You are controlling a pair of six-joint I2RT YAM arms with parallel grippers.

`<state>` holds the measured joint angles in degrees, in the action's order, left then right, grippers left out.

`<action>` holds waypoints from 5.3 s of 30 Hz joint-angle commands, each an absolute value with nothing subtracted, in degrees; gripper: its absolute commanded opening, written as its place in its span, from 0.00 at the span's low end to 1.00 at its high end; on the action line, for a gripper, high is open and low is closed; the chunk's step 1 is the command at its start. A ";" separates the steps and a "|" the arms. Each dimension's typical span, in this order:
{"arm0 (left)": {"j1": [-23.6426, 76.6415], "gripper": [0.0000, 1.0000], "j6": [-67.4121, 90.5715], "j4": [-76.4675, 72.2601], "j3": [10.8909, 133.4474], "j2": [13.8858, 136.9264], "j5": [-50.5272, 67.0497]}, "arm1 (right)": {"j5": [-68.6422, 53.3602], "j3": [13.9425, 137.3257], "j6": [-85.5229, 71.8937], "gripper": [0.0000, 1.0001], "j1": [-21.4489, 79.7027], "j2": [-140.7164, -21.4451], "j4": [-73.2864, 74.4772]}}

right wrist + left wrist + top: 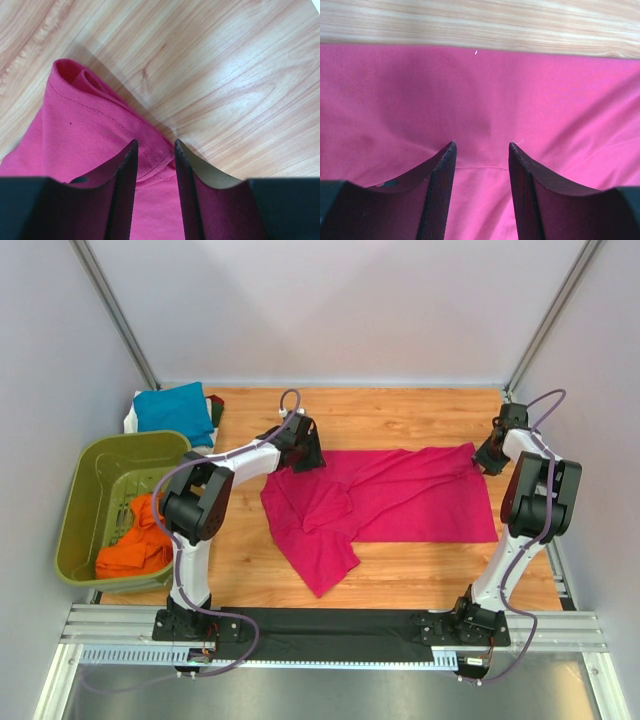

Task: Fold and stack the t-shirts
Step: Fold the tshirt

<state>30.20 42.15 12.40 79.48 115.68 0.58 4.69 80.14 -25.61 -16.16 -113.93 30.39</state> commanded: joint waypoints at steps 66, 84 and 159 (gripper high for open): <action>28.74 0.55 49.39 13.62 75.85 117.69 -5.80 | 10.99 83.85 -20.13 0.00 -15.91 -101.69 43.42; 28.21 0.55 47.90 14.41 76.29 116.72 -6.07 | 14.15 76.55 -21.71 0.01 -15.91 -105.91 42.45; 21.36 0.57 49.22 16.17 48.35 74.89 -3.08 | 7.46 61.54 -28.39 0.60 -8.79 -80.88 39.99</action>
